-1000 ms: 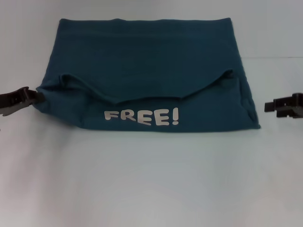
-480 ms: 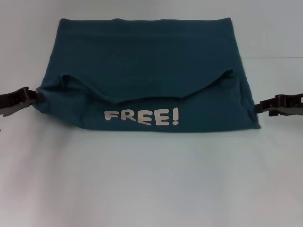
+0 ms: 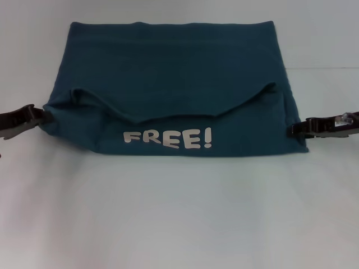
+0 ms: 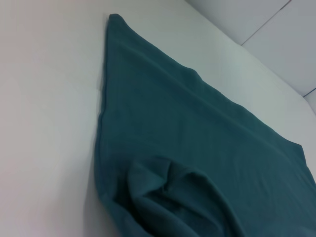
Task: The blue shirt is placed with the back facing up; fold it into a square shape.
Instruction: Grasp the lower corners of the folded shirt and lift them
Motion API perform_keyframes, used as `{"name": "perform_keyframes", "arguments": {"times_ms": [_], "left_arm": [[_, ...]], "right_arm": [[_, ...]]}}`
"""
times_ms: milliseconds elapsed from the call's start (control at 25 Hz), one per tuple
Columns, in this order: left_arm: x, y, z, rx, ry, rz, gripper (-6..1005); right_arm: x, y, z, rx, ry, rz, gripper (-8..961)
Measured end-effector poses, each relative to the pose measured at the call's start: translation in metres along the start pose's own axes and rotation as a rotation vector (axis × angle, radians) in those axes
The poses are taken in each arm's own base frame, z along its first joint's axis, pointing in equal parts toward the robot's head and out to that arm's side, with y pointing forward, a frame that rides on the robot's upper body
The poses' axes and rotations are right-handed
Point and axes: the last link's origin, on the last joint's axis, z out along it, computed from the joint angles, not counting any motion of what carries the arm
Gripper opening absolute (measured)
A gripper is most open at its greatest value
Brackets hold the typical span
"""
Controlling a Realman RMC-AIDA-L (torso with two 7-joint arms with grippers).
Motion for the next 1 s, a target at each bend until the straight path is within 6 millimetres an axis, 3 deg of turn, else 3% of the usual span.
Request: {"name": "perform_keyframes", "arguments": {"times_ms": [560, 920, 1000], "left_arm": [[-0.001, 0.001, 0.001, -0.003, 0.0, -0.002, 0], [-0.001, 0.0, 0.0, -0.002, 0.002, -0.005, 1], [-0.001, 0.0, 0.0, -0.001, 0.004, -0.006, 1]], "right_arm": [[0.006, 0.012, 0.019, 0.029, 0.01, -0.045, 436], [0.0, 0.013, 0.015, 0.012, -0.009, -0.038, 382], [-0.001, 0.013, 0.014, 0.012, -0.008, -0.039, 305]]}}
